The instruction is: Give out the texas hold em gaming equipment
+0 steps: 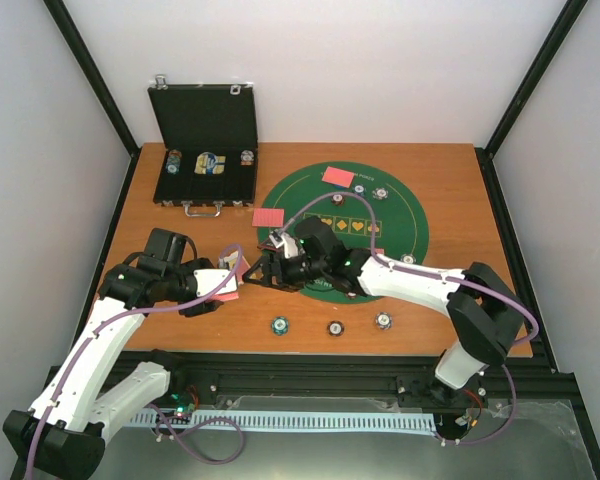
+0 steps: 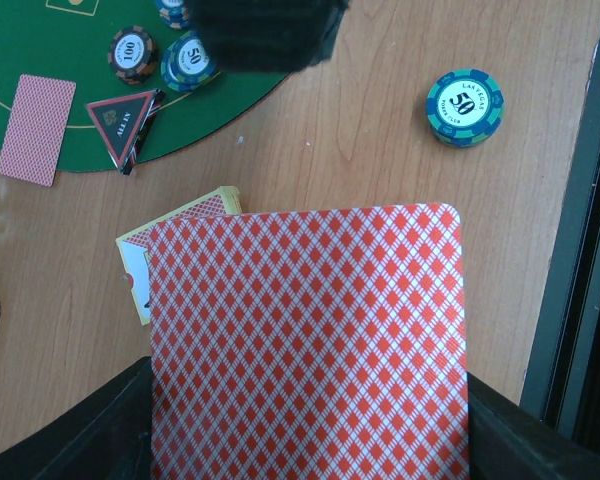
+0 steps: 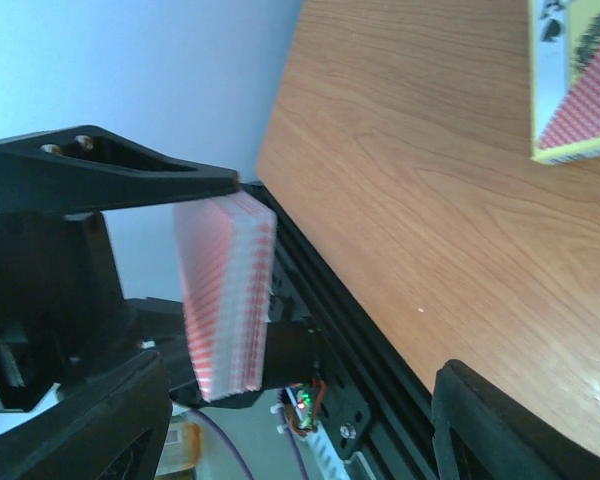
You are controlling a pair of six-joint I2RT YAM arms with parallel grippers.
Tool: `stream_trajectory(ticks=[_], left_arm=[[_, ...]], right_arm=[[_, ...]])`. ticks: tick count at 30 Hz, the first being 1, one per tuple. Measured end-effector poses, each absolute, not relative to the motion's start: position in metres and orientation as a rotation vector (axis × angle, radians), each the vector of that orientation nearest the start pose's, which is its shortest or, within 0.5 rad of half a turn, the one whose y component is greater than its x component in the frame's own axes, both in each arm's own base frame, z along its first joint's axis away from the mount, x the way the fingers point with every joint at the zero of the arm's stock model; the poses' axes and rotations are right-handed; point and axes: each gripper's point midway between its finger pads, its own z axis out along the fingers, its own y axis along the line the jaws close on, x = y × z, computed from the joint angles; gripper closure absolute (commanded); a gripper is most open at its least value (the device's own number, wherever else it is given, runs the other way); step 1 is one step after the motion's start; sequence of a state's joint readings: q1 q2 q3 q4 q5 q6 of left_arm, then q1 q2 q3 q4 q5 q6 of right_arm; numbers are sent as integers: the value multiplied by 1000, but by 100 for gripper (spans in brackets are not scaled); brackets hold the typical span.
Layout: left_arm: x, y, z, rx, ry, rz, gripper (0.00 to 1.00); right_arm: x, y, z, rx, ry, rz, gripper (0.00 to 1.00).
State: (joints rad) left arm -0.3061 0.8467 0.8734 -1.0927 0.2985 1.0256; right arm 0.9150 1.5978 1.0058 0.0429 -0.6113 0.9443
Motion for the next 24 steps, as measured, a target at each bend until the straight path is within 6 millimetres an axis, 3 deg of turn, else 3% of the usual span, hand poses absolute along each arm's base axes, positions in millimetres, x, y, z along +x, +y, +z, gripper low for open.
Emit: stream_trajectory(ticks=[5, 15, 24], left_arm=[[179, -110, 169, 1663, 1955, -128, 62], [179, -110, 169, 1662, 1955, -128, 62], [179, -110, 169, 1662, 1955, -128, 62]], right_arm=[[190, 432, 189, -441, 2477, 1650, 28], [180, 450, 170, -445, 2518, 1700, 29], [174, 465, 175, -468, 2490, 1770, 29]])
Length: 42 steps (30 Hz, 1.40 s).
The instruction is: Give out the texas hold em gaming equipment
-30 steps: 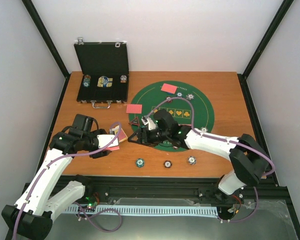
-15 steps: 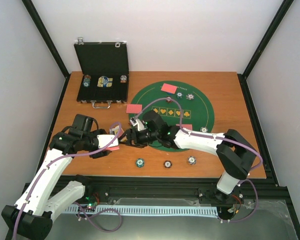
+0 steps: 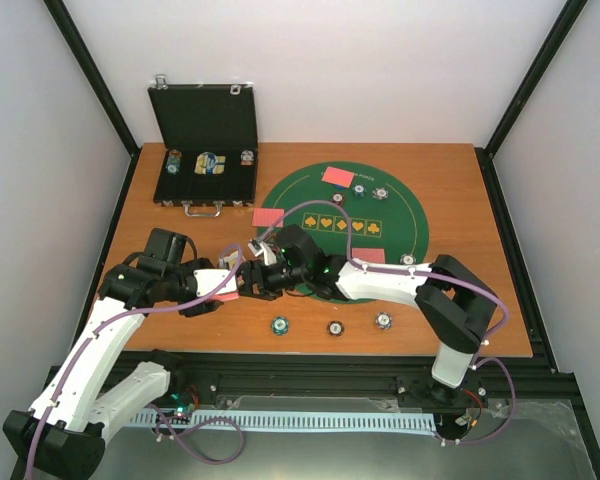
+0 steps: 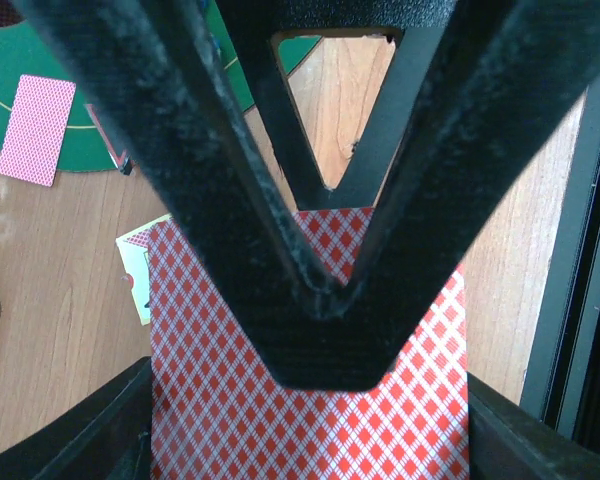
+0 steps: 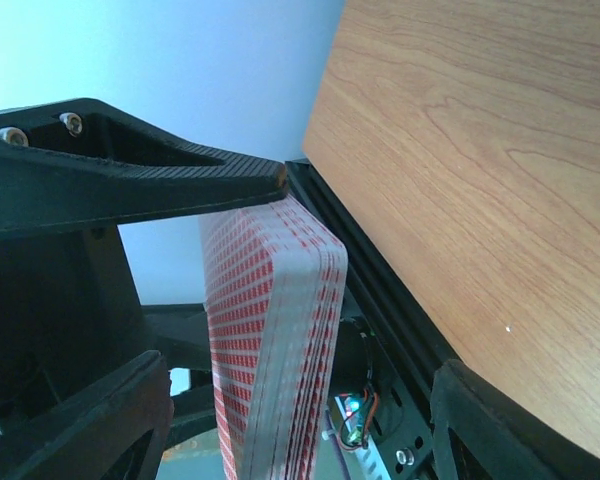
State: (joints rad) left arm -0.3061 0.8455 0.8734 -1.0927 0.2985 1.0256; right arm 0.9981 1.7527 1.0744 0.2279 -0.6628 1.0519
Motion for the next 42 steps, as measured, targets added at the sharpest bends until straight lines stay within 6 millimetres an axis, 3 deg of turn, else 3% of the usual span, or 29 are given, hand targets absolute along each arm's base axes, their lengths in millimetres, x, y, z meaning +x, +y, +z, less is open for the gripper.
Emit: stream_trajectory(ticks=[8, 16, 24, 33, 38, 42], left_arm=[[179, -110, 169, 1662, 1955, -128, 62], [178, -107, 168, 1666, 1968, -121, 62], [177, -107, 167, 1667, 1971, -119, 62], [174, -105, 165, 1675, 1986, -125, 62], [174, -105, 165, 1675, 1989, -123, 62], [174, -105, 165, 1675, 1989, -121, 62]], right_arm=[[179, 483, 172, -459, 2484, 1813, 31], [178, 503, 165, -476, 2495, 1855, 41], [179, 502, 164, -472, 2492, 1856, 50], [181, 484, 164, -444, 2494, 1829, 58], [183, 477, 165, -436, 2499, 1798, 70], [184, 472, 169, -441, 2496, 1776, 71]])
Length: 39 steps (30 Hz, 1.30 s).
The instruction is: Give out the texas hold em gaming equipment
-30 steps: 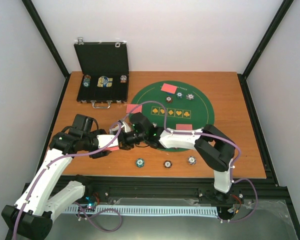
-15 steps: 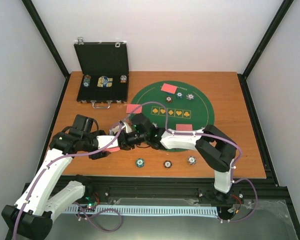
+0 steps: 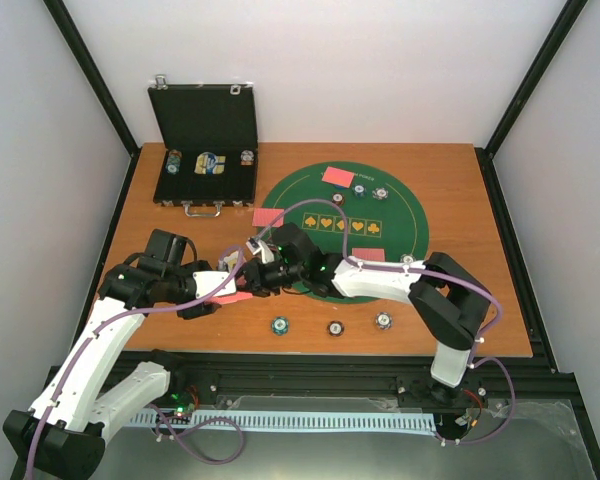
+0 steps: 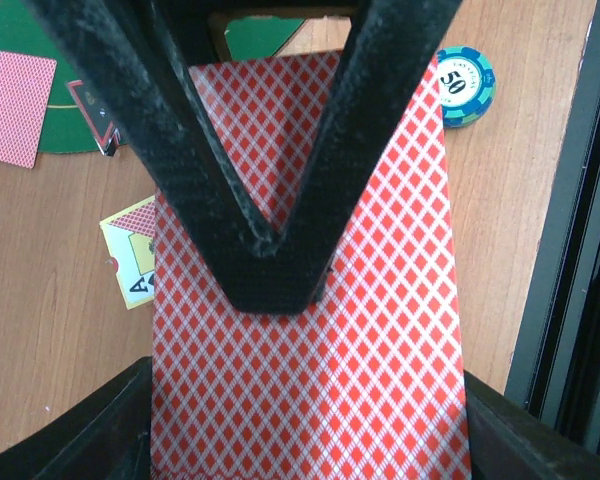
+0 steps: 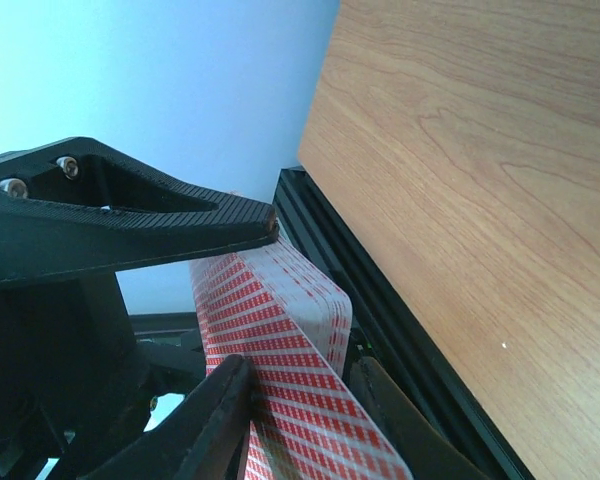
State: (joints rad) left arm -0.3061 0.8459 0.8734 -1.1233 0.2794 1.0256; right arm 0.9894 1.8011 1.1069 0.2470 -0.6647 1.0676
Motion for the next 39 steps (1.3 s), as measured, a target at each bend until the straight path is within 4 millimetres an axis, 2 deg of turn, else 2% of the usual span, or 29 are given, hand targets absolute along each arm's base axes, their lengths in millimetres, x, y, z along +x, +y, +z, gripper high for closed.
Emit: stream_trajectory(ticks=[4, 8, 10, 15, 18, 23, 31, 35, 39], left_arm=[[174, -105, 165, 1676, 1989, -121, 62], [174, -105, 165, 1675, 1987, -121, 62], [175, -105, 166, 1672, 1982, -118, 62], [175, -105, 167, 1669, 1976, -115, 62], [175, -105, 167, 1669, 1976, -115, 62], [175, -105, 167, 1669, 1976, -114, 62], [176, -105, 168, 1667, 1971, -111, 62], [177, -106, 169, 1662, 1962, -106, 62], [178, -106, 170, 1660, 1958, -104, 62]], right_arm=[[183, 467, 170, -440, 2511, 1749, 66], [182, 462, 170, -442, 2525, 1714, 51], [180, 457, 169, -443, 2535, 1698, 51], [175, 448, 171, -446, 2544, 1687, 65], [174, 446, 174, -447, 2540, 1685, 69], [174, 441, 178, -437, 2541, 1670, 89], [182, 424, 187, -414, 2547, 1621, 94], [204, 403, 188, -364, 2556, 1568, 95], [242, 379, 199, -289, 2527, 1525, 96]])
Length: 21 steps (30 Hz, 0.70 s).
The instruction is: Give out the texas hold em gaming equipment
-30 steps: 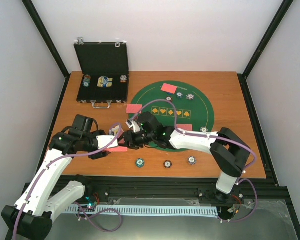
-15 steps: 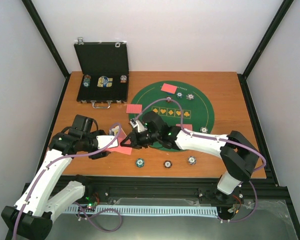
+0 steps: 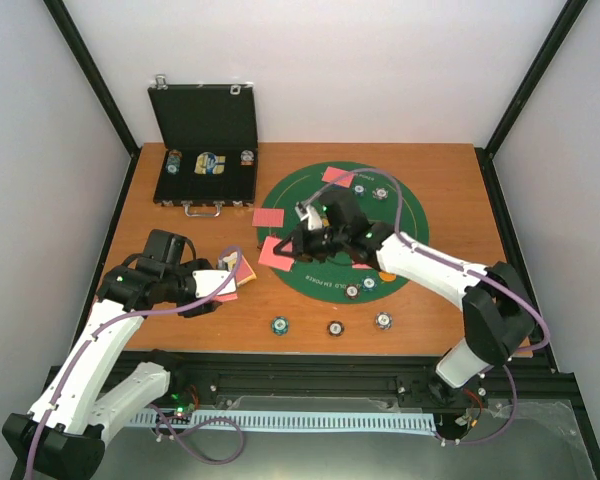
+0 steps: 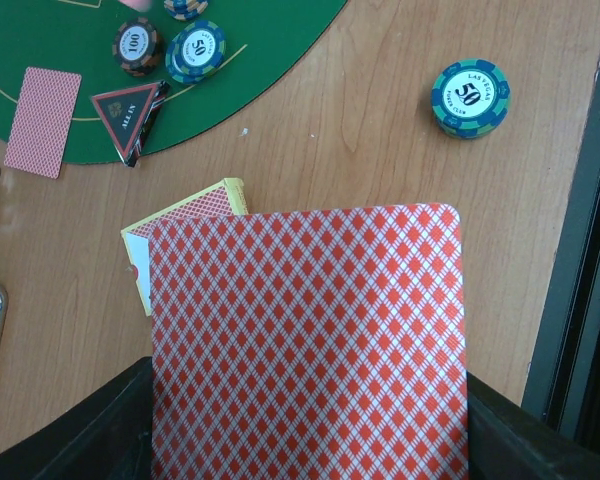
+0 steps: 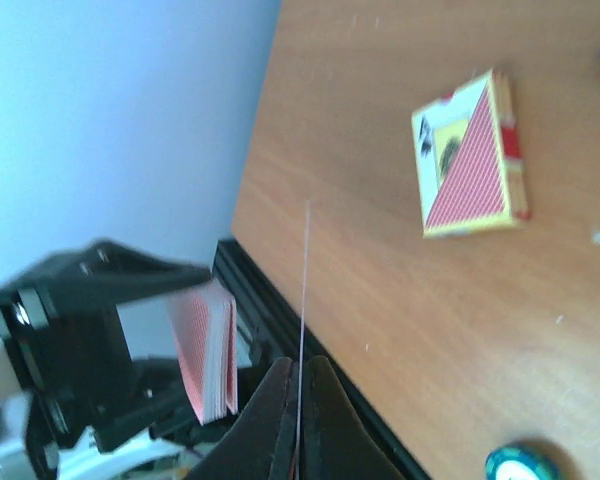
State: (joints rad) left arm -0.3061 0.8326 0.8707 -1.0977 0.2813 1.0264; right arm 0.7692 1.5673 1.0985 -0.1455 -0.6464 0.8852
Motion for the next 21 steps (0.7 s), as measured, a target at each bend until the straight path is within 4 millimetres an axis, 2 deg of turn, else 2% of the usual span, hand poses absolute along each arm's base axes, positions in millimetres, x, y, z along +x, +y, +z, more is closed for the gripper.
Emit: stream_trajectory(ticks=[3, 7, 10, 14, 17, 21], left_arm=[[178, -106, 170, 1660, 1958, -104, 62], [178, -107, 170, 1660, 1958, -108, 62], [178, -107, 170, 1660, 1958, -108, 62], [178, -107, 170, 1660, 1958, -108, 62], [178, -107, 169, 1661, 1958, -108, 62], [177, -107, 169, 1661, 1959, -109, 62]], right_arm=[[276, 369, 213, -273, 2481, 1510, 95], [325, 378, 216, -303, 2448, 1499, 94], [367, 393, 194, -326, 2472, 1474, 94], [421, 415, 148, -338, 2534, 1426, 94], [450, 425, 115, -334, 2577, 1401, 93], [469, 431, 81, -312, 2623, 1393, 86]])
